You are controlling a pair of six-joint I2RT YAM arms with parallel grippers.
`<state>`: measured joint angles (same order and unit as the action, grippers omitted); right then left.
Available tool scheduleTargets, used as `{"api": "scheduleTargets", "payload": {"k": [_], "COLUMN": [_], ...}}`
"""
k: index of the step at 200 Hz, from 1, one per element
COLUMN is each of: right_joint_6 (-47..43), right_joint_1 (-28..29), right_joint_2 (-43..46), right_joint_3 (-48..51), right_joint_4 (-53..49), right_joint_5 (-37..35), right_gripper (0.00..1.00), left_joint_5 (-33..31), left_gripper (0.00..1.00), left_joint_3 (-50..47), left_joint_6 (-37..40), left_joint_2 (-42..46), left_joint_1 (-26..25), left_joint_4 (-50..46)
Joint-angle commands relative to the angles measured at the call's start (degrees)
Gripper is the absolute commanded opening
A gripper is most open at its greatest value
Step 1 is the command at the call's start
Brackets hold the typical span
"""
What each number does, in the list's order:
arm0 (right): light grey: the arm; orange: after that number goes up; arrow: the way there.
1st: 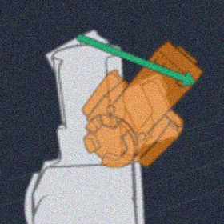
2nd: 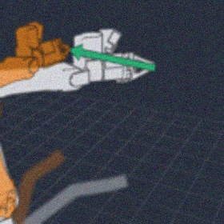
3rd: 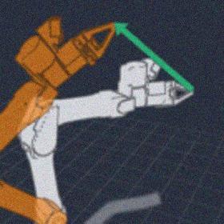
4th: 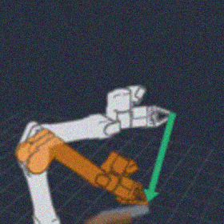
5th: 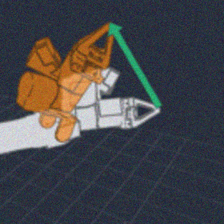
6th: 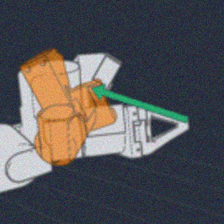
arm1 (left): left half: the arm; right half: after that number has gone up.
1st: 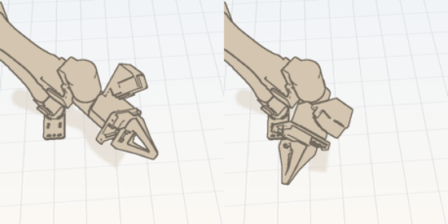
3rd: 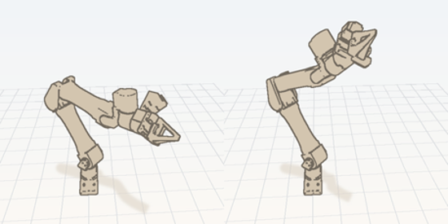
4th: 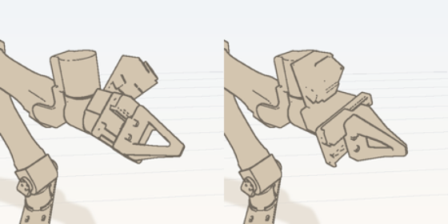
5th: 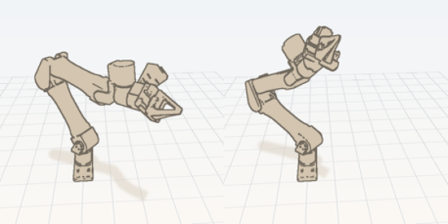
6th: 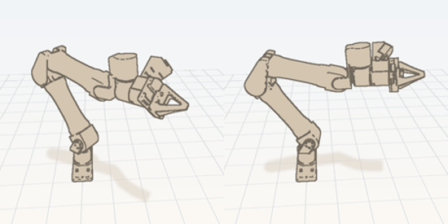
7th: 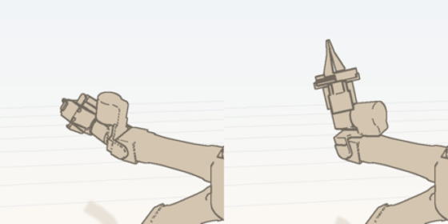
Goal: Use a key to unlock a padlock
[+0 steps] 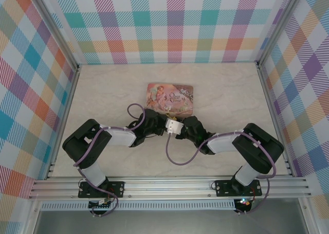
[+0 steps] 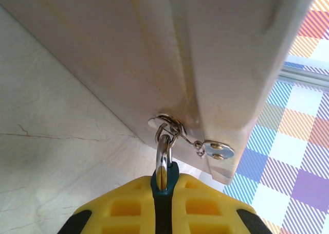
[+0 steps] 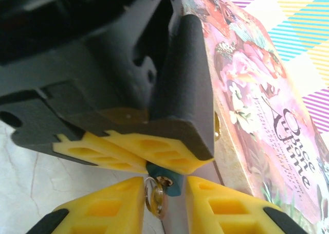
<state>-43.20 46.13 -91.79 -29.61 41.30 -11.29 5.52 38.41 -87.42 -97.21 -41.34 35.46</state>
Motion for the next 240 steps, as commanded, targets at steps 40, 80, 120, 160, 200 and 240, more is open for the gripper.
{"api": "scheduleTargets", "payload": {"k": [40,80,120,160,200,240], "right_joint_6": [-2.0,-2.5,-2.1,-1.4,0.5,9.0], "right_joint_1": [-0.6,-0.6,-0.7,-0.6,-0.6,-0.6], "right_joint_2": [0.4,-0.2,-0.9,-1.4,-1.5,1.7], "right_joint_3": [1.1,1.3,0.7,0.0,-0.8,-3.8], "right_joint_4": [2.2,2.5,2.1,1.9,3.2,-3.4], "right_joint_5": [0.9,0.4,0.4,0.4,-1.7,-1.1], "right_gripper": [0.27,0.26,0.20,0.13,0.02,0.00], "left_joint_5": [1.9,1.7,2.0,2.0,2.2,2.0], "left_gripper": [0.00,0.00,0.00,0.00,0.00,0.00], "left_joint_3": [0.4,0.3,0.4,0.4,0.3,0.0], "left_joint_6": [-0.5,-0.6,-0.5,-0.6,-0.8,-0.8], "left_joint_2": [2.5,2.6,2.5,2.3,2.4,2.5], "left_joint_1": [0.6,0.6,0.6,0.6,0.6,0.5], "left_joint_4": [2.3,2.2,2.3,2.4,2.7,3.1]}}
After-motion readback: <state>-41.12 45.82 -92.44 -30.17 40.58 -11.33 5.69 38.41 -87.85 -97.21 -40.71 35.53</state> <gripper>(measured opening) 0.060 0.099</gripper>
